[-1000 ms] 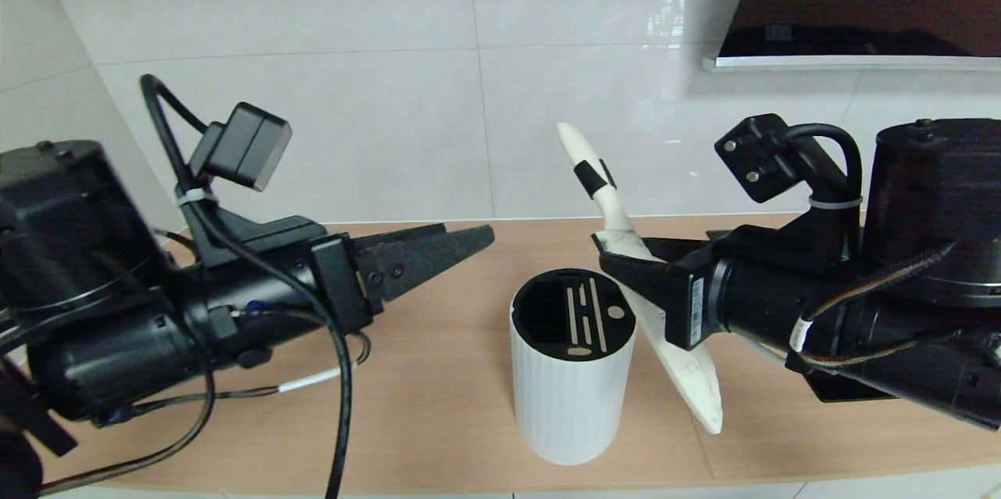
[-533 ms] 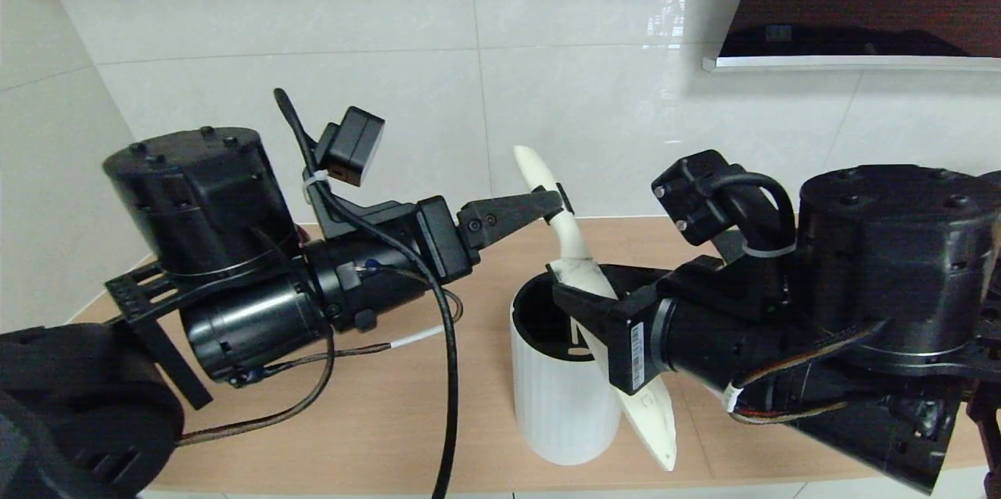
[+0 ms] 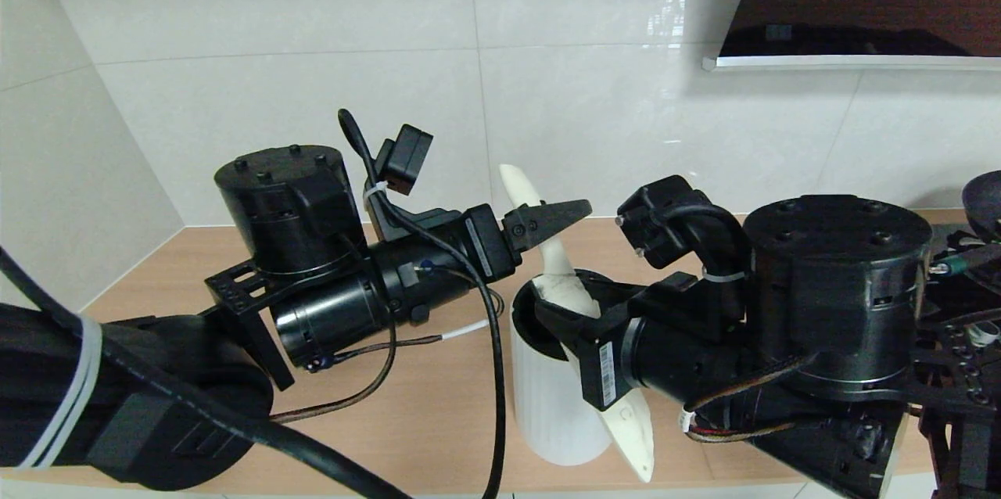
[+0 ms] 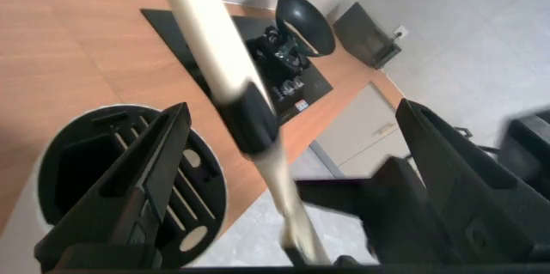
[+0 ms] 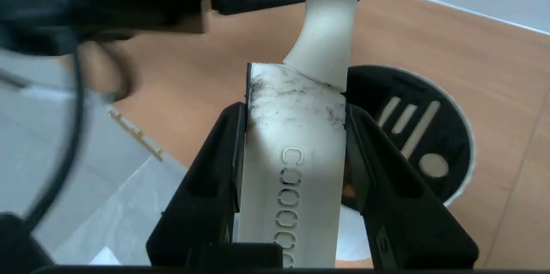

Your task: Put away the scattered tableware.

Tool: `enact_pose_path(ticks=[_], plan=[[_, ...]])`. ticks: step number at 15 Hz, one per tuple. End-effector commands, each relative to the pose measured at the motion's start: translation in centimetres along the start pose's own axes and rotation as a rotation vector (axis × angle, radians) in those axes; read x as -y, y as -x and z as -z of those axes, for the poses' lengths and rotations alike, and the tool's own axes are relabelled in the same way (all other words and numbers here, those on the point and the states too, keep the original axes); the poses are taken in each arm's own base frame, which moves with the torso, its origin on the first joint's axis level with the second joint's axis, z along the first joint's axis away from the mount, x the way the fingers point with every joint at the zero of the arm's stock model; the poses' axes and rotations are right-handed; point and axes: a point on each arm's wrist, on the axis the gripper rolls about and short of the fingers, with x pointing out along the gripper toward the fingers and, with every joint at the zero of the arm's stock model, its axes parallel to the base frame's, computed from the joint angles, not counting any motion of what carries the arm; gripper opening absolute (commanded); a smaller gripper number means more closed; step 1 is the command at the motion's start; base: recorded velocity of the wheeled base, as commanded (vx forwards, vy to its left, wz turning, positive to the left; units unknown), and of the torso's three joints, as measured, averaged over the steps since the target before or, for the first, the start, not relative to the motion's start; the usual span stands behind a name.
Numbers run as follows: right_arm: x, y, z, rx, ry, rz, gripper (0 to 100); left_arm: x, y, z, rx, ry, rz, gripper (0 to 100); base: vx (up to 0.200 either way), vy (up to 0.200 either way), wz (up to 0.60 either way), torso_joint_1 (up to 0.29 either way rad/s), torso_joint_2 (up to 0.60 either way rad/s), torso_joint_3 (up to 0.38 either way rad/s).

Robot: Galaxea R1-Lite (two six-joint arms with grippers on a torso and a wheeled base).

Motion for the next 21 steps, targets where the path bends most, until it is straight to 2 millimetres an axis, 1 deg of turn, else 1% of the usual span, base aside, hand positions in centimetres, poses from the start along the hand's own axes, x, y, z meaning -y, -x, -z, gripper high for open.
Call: enact_pose_path(ticks=[1, 7, 11, 12, 16, 21], plan=[[-0.1, 0.1, 0.1, -0.001, 0.002, -0.004, 0, -0.1, -0.2, 0.0, 0.001, 0.000, -0.003, 100, 0.000, 0.000, 0.00, 0.000, 0.00, 0.000], [-0.2, 0.2, 0.0, 0.000, 0.002, -0.004, 0, -0.2, -0.3, -0.2, 0.022, -0.002, -0.018, 100, 0.000, 0.000, 0.00, 0.000, 0.00, 0.000], [-0.7, 0.5, 0.1, -0.001, 0.004, -0.022, 0, -0.3, -0.4, -0.1, 0.017, 0.000, -0.022, 100, 0.000, 0.000, 0.00, 0.000, 0.00, 0.000], [-0.7, 0.5, 0.1, -0.002, 0.004, -0.021, 0, -0.3, -0.4, -0.1, 0.016, -0.001, -0.021, 0, 0.000, 0.000, 0.00, 0.000, 0.00, 0.000], [-0.7, 0.5, 0.1, 0.000, 0.002, -0.022, 0, -0.4, -0.4, 0.0, 0.011, 0.000, -0.019, 0, 0.000, 0.000, 0.00, 0.000, 0.00, 0.000], [-0.6, 1.1, -0.5, 0.021, -0.006, -0.023, 0, -0.2, -0.4, -0.2, 0.019, -0.001, -0.017, 0, 0.000, 0.000, 0.00, 0.000, 0.00, 0.000]])
